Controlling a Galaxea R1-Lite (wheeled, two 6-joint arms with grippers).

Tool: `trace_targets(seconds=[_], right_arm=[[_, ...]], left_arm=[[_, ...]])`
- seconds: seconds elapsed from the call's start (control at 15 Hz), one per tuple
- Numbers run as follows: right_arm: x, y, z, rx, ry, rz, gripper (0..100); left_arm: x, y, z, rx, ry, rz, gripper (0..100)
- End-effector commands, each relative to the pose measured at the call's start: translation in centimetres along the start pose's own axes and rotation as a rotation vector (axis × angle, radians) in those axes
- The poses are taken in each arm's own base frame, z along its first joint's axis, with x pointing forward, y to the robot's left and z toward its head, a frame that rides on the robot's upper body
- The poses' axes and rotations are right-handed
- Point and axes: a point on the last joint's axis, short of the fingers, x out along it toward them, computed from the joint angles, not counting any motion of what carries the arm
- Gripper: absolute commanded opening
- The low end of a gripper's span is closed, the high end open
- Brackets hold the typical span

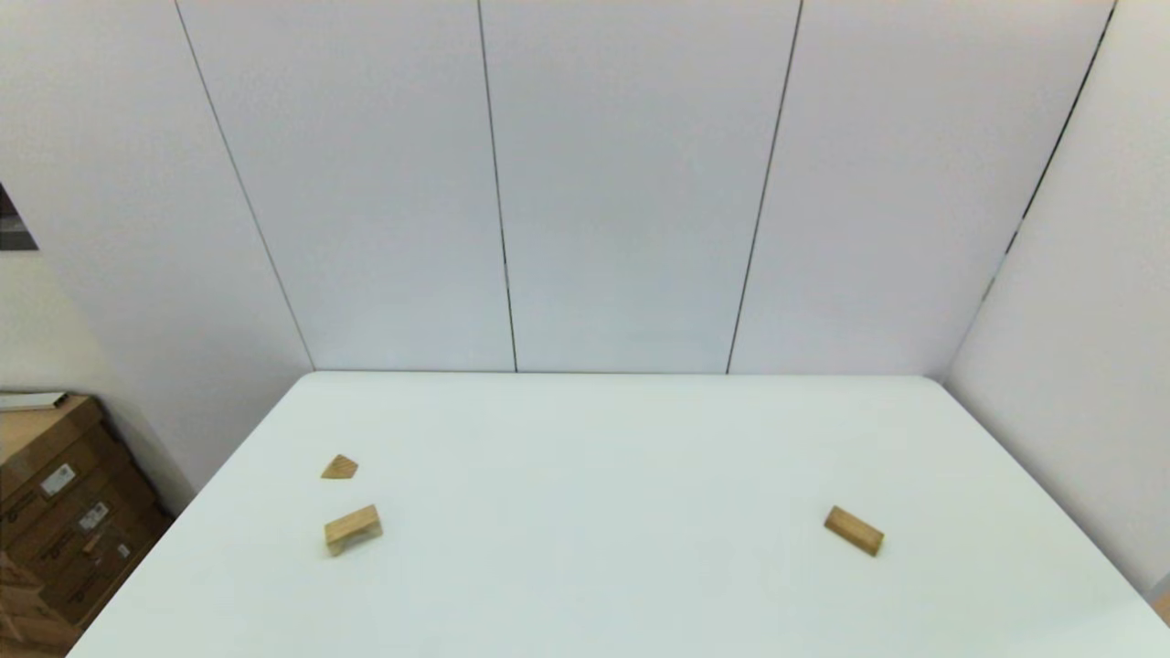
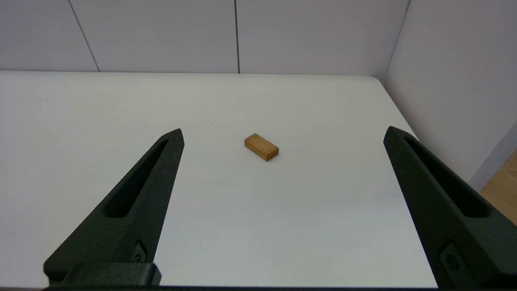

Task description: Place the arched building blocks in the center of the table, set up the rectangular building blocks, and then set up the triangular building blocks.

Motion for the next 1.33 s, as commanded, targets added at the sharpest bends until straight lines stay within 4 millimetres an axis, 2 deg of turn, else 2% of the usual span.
trace_targets(seconds=[0.07,0.4,0.53,0.6,0.67,0.73,0.87,1.0,1.2,1.33], right_arm=[[0.0,0.0,0.0,-0.001,0.001,-0.001,100],[0.0,0.0,0.0,0.001,0.001,-0.001,100],[0.0,0.0,0.0,-0.001,-0.001,-0.001,100],[0.0,0.0,0.0,0.001,-0.001,-0.001,100],[0.0,0.0,0.0,-0.001,0.001,-0.001,100],[0.0,0.0,0.0,0.001,-0.001,-0.001,100],[0.0,0.0,0.0,0.001,-0.001,-0.001,100],[0.0,0.0,0.0,0.001,-0.001,-0.001,100],[0.0,0.0,0.0,-0.001,0.001,-0.001,100],[0.0,0.0,0.0,-0.001,0.001,-0.001,100]], left_arm=[[0.0,0.0,0.0,0.003,0.003,0.0,100],[-0.3,0.2,0.5,-0.07,0.024,0.057,100],[0.1,0.8,6.3,-0.09,0.048,0.054,100],[1.6,1.2,9.4,-0.137,0.097,0.051,100],[3.6,1.4,11.3,-0.167,0.158,0.048,100],[5.9,1.6,12.0,-0.163,0.248,0.037,100],[11.0,1.4,11.2,-0.135,0.433,-0.094,100],[14.2,1.2,8.5,-0.077,0.637,-0.191,100],[16.9,0.7,4.0,0.144,0.878,-0.382,100],[17.8,0.6,2.8,0.223,0.93,-0.452,100]])
